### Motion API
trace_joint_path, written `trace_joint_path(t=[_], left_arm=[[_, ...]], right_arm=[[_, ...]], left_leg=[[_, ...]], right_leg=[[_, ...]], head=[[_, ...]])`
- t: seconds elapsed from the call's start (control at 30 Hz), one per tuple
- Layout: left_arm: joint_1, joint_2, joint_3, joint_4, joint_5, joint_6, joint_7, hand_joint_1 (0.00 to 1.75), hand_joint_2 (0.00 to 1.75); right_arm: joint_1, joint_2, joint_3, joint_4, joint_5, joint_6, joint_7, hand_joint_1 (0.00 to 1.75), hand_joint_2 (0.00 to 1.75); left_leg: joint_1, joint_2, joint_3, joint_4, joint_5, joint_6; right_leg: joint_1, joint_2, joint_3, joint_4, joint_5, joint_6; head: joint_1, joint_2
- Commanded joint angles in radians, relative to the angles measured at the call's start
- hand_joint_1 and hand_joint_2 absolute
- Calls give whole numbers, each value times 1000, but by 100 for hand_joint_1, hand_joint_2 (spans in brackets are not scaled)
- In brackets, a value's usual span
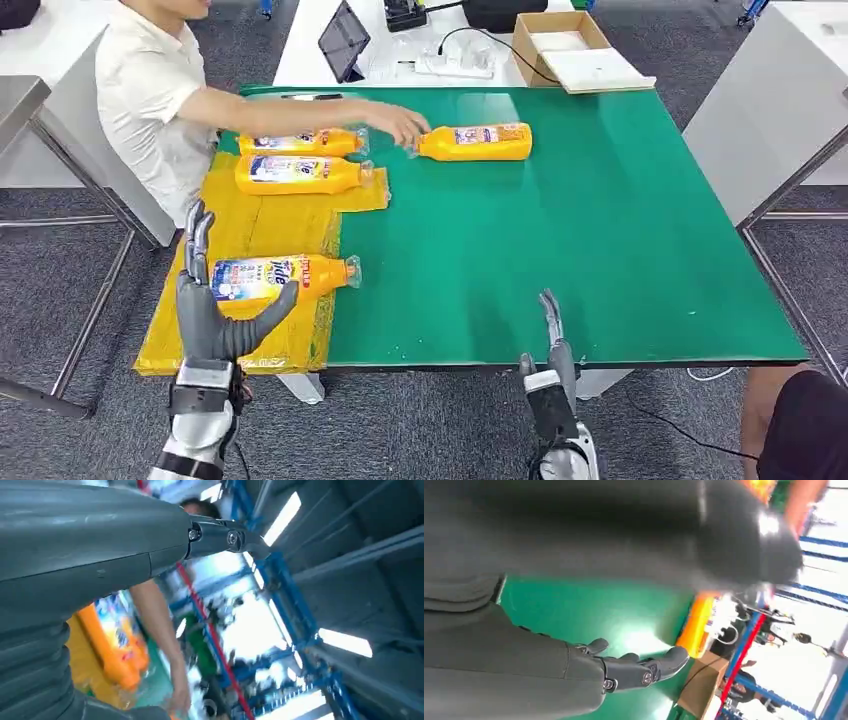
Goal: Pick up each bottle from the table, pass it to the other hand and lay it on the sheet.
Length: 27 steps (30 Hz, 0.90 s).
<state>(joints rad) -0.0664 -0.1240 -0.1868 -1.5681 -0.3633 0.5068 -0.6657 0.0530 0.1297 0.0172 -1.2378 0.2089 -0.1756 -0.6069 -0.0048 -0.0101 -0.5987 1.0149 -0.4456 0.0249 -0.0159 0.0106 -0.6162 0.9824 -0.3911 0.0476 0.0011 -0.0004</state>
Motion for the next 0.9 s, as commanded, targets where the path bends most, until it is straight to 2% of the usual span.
trace_joint_path(t=[0.03, 0.07, 0.17, 0.33, 0.6, 0.7, 0.9], left_arm=[[83, -24, -80, -70, 160, 10, -21, 0, 175], [85, -29, -77, -61, 185, 0, -22, 0, 175], [110, -24, -75, -38, 186, 4, -32, 0, 175], [144, -21, -78, -13, 78, 57, -18, 0, 175], [139, -21, -84, -14, 59, 63, -5, 0, 175], [118, -33, -84, 30, 55, 57, 29, 0, 175], [82, -42, -96, 113, 80, 2, 87, 0, 175]], right_arm=[[40, 5, 14, -168, -5, -19, -10, 0, 175], [40, -25, 31, -178, 76, -65, -19, 0, 175], [26, -127, 33, -189, 268, -147, 43, 0, 175], [-42, -216, -23, -119, 401, -131, 114, 0, 175], [-59, -211, -19, -101, 421, -135, 114, 0, 175], [-117, -210, 0, -32, 439, -133, 122, 0, 175], [-211, -250, 67, 163, 559, -122, 238, 0, 175]], left_leg=[[0, 0, 1, 0, 0, -1], [0, 0, 2, 0, -1, -1], [0, -1, 3, 0, -1, -1], [-1, 0, 2, -1, 0, 0], [-1, 0, 2, -1, -1, -1], [0, 1, 3, -1, -1, -1], [0, 1, 4, -2, 0, 0]], right_leg=[[0, -1, 0, 0, -1, -1], [1, -1, 2, 0, -2, -2], [1, -2, 3, 0, -2, -1], [-1, -1, 3, -1, 0, 0], [0, -1, 3, -1, 0, -1], [0, 0, 3, -2, 0, -1], [1, 0, 4, -3, 1, 0]], head=[[0, 0], [0, 0], [0, 0], [0, 0], [0, 0], [0, 0], [0, 0]])
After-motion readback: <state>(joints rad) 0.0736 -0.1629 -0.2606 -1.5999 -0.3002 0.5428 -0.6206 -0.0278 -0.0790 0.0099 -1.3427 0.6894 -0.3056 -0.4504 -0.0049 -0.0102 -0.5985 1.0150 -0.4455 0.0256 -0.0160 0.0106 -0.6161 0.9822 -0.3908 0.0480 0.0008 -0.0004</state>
